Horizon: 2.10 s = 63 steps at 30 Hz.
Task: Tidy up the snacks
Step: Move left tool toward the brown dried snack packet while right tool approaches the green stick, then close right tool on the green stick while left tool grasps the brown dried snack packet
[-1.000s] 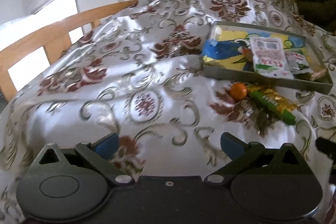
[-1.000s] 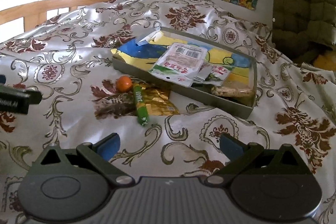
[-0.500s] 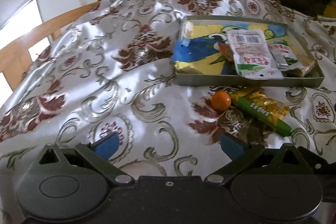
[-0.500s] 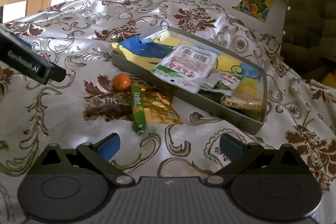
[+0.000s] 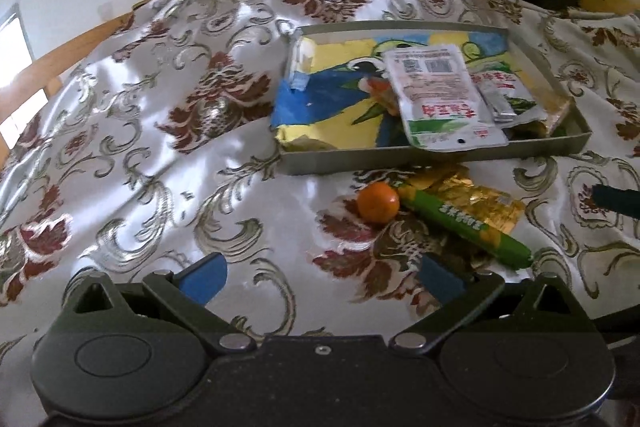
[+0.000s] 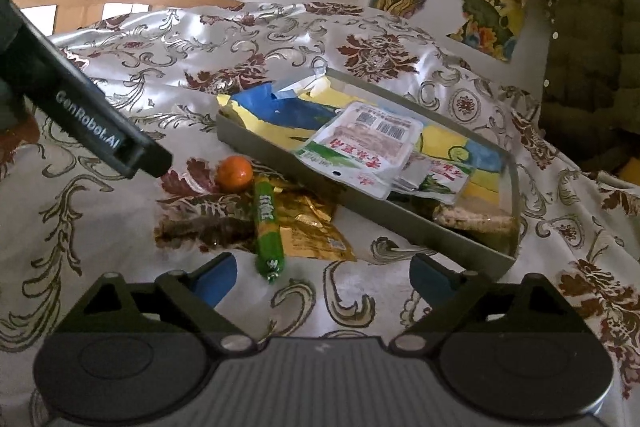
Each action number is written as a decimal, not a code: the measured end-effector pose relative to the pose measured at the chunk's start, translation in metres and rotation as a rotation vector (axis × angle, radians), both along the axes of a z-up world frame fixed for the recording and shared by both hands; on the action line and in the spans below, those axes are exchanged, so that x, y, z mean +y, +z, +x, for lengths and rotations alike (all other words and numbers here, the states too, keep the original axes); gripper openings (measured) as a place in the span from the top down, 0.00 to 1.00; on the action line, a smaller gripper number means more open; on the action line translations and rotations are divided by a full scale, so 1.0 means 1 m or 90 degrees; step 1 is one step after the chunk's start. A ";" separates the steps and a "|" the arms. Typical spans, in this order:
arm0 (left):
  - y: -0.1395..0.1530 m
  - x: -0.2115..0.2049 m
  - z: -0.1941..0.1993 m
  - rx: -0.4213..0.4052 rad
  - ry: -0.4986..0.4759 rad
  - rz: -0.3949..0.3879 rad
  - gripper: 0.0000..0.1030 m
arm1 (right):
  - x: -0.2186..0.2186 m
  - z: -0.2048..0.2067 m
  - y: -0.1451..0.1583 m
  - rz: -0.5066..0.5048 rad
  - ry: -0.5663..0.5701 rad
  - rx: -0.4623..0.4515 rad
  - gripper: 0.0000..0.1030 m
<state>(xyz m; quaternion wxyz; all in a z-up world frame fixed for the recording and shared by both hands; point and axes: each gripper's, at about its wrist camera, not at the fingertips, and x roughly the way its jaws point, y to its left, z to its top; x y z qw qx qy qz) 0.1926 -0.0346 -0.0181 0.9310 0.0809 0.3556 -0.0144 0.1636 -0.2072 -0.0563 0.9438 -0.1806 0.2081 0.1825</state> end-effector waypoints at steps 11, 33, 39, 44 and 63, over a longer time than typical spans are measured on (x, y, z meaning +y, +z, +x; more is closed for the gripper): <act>0.000 -0.019 0.014 0.024 -0.067 0.022 0.01 | 0.012 0.011 -0.004 0.001 0.038 0.020 0.38; -0.005 -0.047 0.021 0.059 -0.171 -0.036 0.10 | -0.025 0.007 0.012 -0.078 0.085 0.166 0.82; -0.020 -0.057 0.027 0.105 -0.176 -0.038 0.24 | -0.033 0.011 0.009 -0.083 0.081 0.185 0.81; -0.028 -0.062 0.035 0.142 -0.178 -0.034 0.44 | -0.034 0.011 0.010 -0.076 0.083 0.172 0.78; -0.033 -0.061 0.038 0.172 -0.140 -0.066 0.54 | -0.026 0.009 0.009 -0.077 0.104 0.152 0.70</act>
